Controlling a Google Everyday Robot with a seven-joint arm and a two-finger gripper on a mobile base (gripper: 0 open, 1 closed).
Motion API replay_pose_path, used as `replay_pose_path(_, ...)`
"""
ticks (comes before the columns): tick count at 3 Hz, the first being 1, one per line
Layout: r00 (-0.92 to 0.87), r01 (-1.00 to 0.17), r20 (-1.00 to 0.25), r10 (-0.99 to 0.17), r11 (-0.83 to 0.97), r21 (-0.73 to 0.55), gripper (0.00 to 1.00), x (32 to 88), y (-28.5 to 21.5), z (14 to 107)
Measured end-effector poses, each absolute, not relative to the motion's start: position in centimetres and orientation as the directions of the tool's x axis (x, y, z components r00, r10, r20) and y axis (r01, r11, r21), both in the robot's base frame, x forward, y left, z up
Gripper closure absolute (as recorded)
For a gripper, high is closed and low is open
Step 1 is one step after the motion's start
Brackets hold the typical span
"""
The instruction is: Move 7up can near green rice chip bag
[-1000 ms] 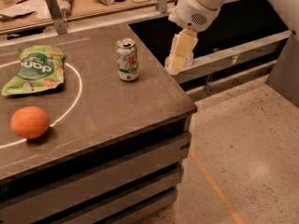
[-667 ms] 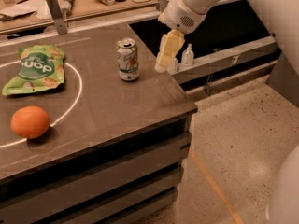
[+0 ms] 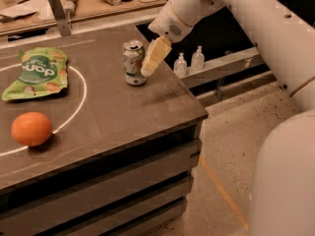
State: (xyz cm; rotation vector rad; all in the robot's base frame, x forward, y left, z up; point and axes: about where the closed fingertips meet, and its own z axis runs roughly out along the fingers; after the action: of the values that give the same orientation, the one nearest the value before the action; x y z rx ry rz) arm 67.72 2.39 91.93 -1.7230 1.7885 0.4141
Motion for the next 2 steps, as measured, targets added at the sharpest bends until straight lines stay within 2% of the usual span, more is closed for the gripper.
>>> replay_pose_path(1, 0.043, -0.980, -0.650, -0.758, 0.095, -0.175, 0.02, 69.0, 4.6, 91.4)
replay_pose_path(2, 0.062, -0.983, -0.662, -0.747, 0.069, -0.169, 0.33, 69.4, 6.3, 91.5)
